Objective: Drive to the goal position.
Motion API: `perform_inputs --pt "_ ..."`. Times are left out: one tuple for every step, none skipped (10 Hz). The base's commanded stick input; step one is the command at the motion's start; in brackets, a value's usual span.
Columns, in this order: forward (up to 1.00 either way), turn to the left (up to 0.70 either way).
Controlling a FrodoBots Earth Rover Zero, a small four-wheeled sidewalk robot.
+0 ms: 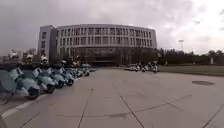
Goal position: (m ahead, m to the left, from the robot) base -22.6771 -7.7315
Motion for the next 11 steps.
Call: perform_inputs --pt "0.05 0.00" --pt "0.05 0.00" --pt "0.05 -0.01" --pt "0.05 -0.01" --pt "0.05 -0.01" --pt "0.05 0.00" --pt "0.05 0.00" --pt "0.05 0.00" --pt "0.05 -0.01" --pt "0.05 -0.01" --pt "0.05 0.00"
